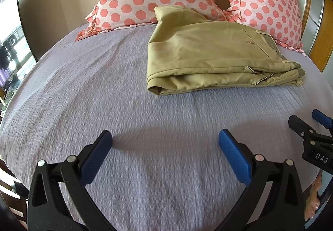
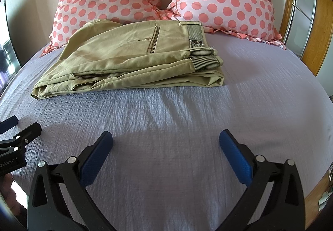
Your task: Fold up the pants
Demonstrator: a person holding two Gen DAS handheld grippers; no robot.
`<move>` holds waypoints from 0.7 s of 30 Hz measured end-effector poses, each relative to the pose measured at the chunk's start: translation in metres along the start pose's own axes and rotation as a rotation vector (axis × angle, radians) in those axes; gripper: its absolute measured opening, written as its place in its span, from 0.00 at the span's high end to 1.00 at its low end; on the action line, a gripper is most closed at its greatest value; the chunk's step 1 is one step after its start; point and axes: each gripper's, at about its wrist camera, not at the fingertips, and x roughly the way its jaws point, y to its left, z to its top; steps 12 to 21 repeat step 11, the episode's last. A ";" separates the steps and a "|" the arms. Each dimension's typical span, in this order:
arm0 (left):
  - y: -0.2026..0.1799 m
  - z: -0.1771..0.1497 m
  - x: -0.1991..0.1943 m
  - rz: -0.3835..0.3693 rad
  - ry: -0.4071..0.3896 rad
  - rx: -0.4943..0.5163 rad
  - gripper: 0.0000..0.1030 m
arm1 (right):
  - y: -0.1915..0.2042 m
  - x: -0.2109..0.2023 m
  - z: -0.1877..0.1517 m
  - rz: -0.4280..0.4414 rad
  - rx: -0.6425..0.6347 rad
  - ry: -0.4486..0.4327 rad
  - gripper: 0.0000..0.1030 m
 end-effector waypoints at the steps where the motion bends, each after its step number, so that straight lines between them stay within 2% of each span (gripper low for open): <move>1: 0.000 0.000 0.000 0.000 0.001 0.001 0.02 | 0.000 0.000 0.000 0.000 0.000 0.000 0.01; 21: 0.000 -0.003 -0.001 -0.003 -0.019 0.004 0.02 | 0.000 0.000 0.000 0.000 0.000 -0.001 0.01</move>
